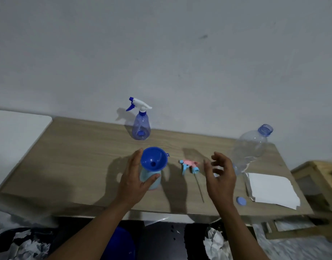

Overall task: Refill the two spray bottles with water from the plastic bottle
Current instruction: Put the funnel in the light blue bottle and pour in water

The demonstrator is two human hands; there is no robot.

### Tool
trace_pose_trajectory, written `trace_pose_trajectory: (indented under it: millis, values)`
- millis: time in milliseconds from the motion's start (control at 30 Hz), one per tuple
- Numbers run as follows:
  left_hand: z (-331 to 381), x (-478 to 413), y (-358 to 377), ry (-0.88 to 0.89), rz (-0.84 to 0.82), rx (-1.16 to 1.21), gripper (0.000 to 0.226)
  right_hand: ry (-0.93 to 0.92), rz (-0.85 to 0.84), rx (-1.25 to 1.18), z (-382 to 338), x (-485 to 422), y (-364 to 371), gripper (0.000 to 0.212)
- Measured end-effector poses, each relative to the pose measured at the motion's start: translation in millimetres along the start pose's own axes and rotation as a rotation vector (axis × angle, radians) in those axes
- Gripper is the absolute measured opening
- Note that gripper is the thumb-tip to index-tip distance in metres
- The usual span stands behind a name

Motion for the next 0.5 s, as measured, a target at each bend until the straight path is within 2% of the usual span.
trace_pose_trajectory:
  millis: [100, 167, 200, 267, 333, 400, 500]
  values:
    - [8, -6, -1, 0.004, 0.017, -0.021, 0.083, 0.044, 0.309, -0.001, 9, -10, -42, 0.034]
    - [8, -7, -1, -0.014, 0.014, -0.026, 0.084, 0.097, 0.457, 0.013, 16, -22, -67, 0.053]
    - [7, -7, -1, -0.023, 0.015, -0.024, 0.084, 0.142, 0.467, 0.027, 20, -30, -77, 0.066]
    - [7, -7, -1, -0.035, 0.017, -0.011, 0.081, 0.242, 0.343, 0.088, 28, -49, -90, 0.091]
    - [8, -7, -2, -0.034, 0.02, 0.001, 0.079, 0.295, 0.157, 0.083, 36, -65, -93, 0.104]
    - [10, -7, -4, -0.04, 0.016, 0.01, 0.077, 0.307, 0.061, 0.012, 40, -75, -91, 0.096]
    - [14, -10, -7, -0.057, 0.013, 0.017, 0.074, 0.288, 0.059, 0.009, 44, -81, -87, 0.071]
Point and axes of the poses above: each hand's wrist, its own x-axis away from the middle knuckle, its own y-axis out of the palm, z = x × y, the point moved 2 cm from there along -x, towards the middle knuckle, and after that the axes turned 12 degrees about -x, right-handed, at the moved point
